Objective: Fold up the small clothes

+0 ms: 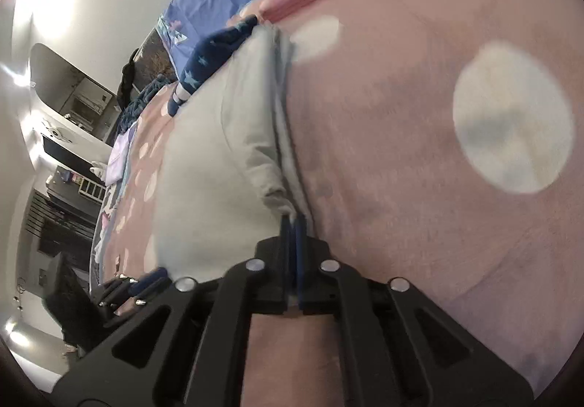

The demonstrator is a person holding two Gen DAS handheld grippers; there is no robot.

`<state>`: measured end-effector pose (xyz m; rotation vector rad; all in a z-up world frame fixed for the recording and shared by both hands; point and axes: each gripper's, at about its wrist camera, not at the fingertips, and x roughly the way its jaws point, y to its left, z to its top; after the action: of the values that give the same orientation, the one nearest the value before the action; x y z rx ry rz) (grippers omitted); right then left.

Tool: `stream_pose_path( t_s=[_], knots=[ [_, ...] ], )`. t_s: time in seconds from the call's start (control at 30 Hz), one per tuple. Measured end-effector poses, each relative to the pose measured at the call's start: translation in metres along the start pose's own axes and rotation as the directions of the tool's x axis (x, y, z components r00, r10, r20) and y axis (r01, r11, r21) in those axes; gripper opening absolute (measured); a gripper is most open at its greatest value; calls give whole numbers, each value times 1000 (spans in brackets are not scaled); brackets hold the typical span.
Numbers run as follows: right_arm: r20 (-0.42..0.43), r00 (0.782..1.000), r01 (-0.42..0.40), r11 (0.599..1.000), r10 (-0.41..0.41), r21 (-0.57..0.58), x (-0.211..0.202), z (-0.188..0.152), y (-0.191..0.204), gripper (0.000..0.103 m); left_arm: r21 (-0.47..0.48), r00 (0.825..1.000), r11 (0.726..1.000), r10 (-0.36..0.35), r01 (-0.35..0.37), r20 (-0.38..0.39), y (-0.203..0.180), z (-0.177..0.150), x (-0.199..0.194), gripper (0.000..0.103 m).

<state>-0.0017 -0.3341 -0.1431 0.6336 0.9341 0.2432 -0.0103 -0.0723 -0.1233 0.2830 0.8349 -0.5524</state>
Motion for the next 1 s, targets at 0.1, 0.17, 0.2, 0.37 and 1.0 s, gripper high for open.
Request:
stream_pose_path(
  t_s=[0.1, 0.17, 0.2, 0.37, 1.0],
  knots=[
    [40, 999, 1, 998, 1, -64, -14, -1, 15, 12, -1, 1000, 1000, -4, 4, -9, 2, 1, -7, 17],
    [94, 995, 30, 991, -17, -132, -24, 0, 31, 26, -14, 999, 999, -34, 34, 15, 6, 9, -16, 17],
    [111, 994, 31, 987, -13, -160, -26, 1, 37, 27, -15, 998, 999, -42, 43, 44, 6, 15, -21, 17],
    [100, 993, 87, 979, -69, -186, -3, 6, 44, 20, -59, 999, 998, -7, 9, 44, 13, 33, 9, 22],
    [176, 955, 279, 923, -238, -264, 58, 117, 69, 41, -9, 999, 999, 50, -50, 10, 3, 20, 27, 27]
  ],
)
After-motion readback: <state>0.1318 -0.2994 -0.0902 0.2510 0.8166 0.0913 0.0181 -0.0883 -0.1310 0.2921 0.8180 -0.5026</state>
